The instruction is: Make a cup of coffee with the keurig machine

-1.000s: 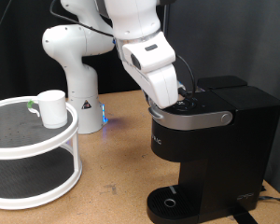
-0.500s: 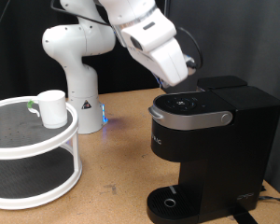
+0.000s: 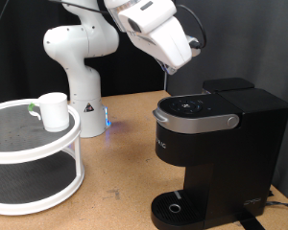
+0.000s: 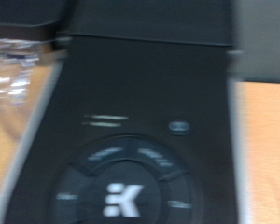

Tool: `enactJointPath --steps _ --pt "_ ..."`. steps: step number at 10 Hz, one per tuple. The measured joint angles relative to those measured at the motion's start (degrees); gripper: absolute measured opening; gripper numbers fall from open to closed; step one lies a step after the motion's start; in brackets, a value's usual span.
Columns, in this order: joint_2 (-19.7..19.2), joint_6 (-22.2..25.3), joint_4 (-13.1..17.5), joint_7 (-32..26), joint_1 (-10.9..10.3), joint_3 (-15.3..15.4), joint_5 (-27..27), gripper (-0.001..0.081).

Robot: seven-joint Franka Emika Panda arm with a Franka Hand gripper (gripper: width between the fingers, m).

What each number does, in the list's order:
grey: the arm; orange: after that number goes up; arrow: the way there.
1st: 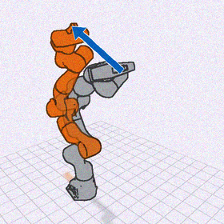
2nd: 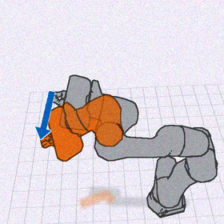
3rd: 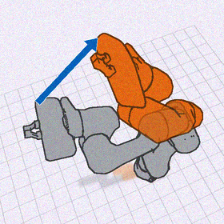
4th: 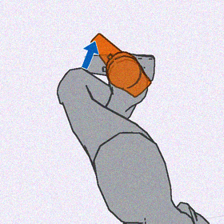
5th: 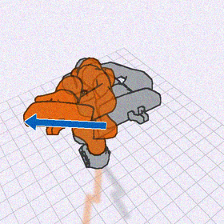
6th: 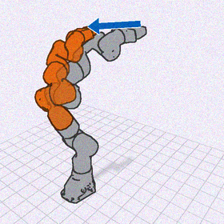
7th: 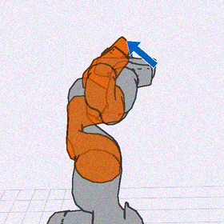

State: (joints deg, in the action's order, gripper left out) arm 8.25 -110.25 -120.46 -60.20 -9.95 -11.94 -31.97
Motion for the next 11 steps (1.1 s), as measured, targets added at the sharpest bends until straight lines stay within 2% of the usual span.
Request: enactJointPath --steps 2,5,6,8,11 --pt "3.65 -5.76 -4.96 2.81 0.19 -0.11 -3.75 0.0000" --pt "9.58 -5.16 -10.61 5.79 1.70 -0.58 -4.29 0.0000" --pt "9.51 -5.16 -10.60 5.61 1.69 -0.57 -4.29 0.0000" --pt "9.94 -1.54 -10.60 3.64 1.93 -1.78 -3.79 0.0000" --pt "13.19 2.96 -11.30 -0.29 3.93 -4.49 -0.32 0.0000"
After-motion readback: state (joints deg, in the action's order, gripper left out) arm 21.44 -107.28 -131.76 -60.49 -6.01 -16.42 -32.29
